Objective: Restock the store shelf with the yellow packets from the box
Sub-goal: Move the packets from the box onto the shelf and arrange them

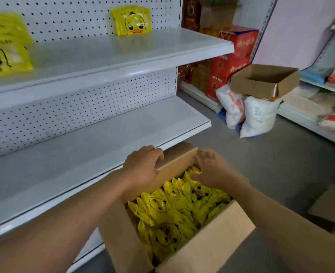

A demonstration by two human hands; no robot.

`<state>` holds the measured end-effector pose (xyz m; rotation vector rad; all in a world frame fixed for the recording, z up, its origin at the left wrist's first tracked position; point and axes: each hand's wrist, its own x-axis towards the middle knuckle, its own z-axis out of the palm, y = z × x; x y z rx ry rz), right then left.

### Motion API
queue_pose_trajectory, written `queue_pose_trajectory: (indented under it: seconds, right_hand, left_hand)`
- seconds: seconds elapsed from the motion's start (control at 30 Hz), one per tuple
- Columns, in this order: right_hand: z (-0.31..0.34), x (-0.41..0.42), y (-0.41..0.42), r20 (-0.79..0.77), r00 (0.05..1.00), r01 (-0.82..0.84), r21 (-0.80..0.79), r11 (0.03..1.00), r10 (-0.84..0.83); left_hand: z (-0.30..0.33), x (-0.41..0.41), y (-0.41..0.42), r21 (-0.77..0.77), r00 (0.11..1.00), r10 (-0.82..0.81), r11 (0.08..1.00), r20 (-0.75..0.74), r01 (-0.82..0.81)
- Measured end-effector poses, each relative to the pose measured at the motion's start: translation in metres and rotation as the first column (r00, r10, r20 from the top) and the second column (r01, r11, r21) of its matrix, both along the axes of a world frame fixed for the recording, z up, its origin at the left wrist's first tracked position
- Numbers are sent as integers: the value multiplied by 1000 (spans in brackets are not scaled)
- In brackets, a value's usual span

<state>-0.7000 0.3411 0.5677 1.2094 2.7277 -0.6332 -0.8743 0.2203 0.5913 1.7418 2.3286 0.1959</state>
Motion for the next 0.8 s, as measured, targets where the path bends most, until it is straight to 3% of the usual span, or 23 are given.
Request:
queue_pose_trajectory:
  seconds: [0.27,0.63,0.8]
  right_hand:
    - [-82,28,4,75,996,66,-182,981,-53]
    - [-170,13,18,186,973,195,-336,921,-138]
    - [-208,1,23,222,963,230,-397,888,-150]
  left_hand:
    - [-89,-3,-3,-217,993,97,973,62,-81]
    - [-218,-46,29,-456,995,44,890,86,0]
    - [-266,-58,48,-532,993,107,844,43,-68]
